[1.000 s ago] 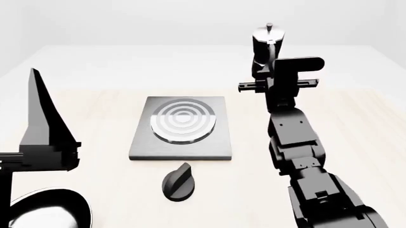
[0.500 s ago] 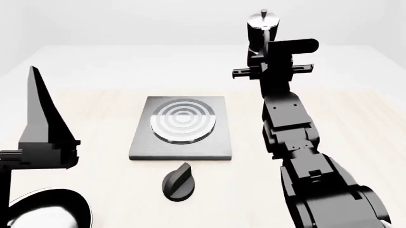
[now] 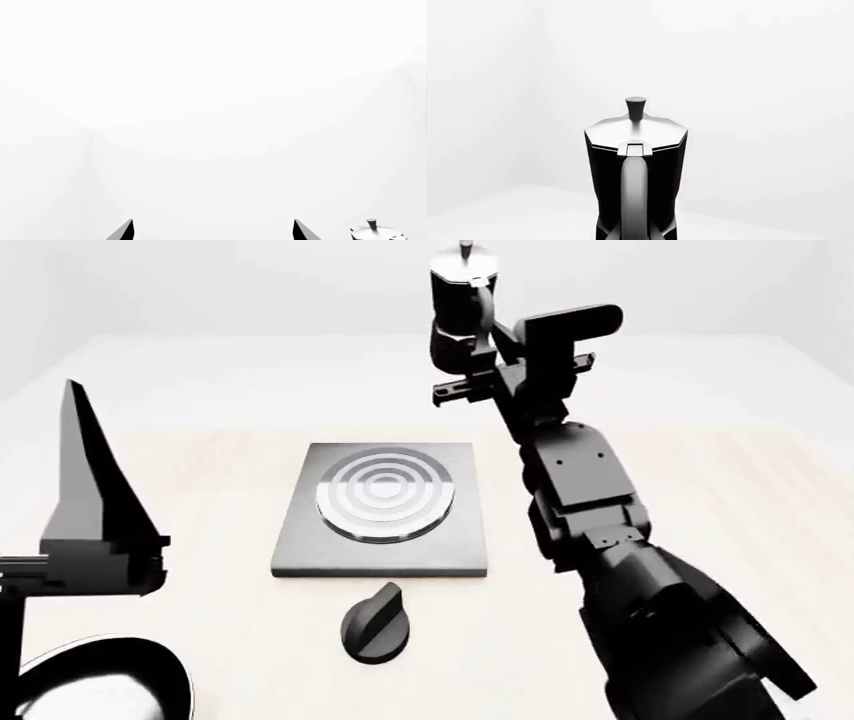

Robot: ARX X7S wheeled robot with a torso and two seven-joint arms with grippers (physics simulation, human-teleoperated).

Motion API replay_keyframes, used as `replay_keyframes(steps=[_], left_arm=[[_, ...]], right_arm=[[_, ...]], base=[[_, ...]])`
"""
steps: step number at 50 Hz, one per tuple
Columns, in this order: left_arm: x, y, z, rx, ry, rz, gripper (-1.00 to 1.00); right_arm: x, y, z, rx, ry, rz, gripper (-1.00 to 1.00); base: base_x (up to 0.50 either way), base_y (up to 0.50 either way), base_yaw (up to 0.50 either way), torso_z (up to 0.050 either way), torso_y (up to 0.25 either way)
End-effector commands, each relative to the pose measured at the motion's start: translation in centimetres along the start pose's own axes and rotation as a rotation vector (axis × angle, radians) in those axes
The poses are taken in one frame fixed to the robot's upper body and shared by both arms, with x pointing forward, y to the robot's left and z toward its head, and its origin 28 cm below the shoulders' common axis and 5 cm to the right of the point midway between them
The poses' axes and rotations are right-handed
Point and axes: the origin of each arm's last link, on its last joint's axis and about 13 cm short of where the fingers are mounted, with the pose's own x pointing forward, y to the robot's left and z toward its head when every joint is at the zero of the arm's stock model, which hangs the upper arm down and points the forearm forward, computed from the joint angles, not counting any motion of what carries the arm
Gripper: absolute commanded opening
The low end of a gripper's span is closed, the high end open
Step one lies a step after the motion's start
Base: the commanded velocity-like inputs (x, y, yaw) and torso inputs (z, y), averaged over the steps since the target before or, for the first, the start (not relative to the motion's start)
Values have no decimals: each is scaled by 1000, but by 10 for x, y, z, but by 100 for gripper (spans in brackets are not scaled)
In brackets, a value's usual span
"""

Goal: Turn on the stove and put the moka pot on it.

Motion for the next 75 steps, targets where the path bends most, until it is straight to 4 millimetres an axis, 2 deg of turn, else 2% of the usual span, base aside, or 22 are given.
replay_keyframes(steps=[1,3,21,34,36,43,48,51,54,56,75], left_arm=[[1,-1,-1,-4,8,-7,100],[2,-1,-1,-3,9,-8,100],[-1,-1,-2,-4,18,-5,100],[-1,0,-4,-1,20,-4,100],[-2,0,-4,-1,21,-3,100],[-2,0,-4,1,23,-4,100],[-2,0,-3,0,28,-2,100],[-3,0,-3,0,33,-2,100],[-3,0,-3,2,40,0,100],[-3,0,-4,5,44,0,100],[-5,-1,-8,4,56,-2,100]], right_arm=[[-1,10,-2,60,-42,78,-100],[2,11,2,72,-44,89,-100],[-3,32,-7,125,-41,168,-100],[-3,34,-8,132,-37,173,-100],[-7,35,-14,134,-37,171,-100],[-3,35,-8,134,-40,174,-100],[-8,37,-14,134,-42,174,-100],[-3,37,-7,135,-45,173,-100],[-7,38,-13,136,-48,170,-100],[-3,37,-7,134,-49,166,-100],[-4,38,-7,130,-57,142,-100]], base=[[0,0,0,15,0],[0,0,-1,0,0],[0,0,0,0,2],[0,0,0,0,1],[0,0,0,0,0],[0,0,0,0,1],[0,0,0,0,2],[0,0,0,3,0],[0,0,0,0,4],[0,0,0,0,0],[0,0,0,0,2]])
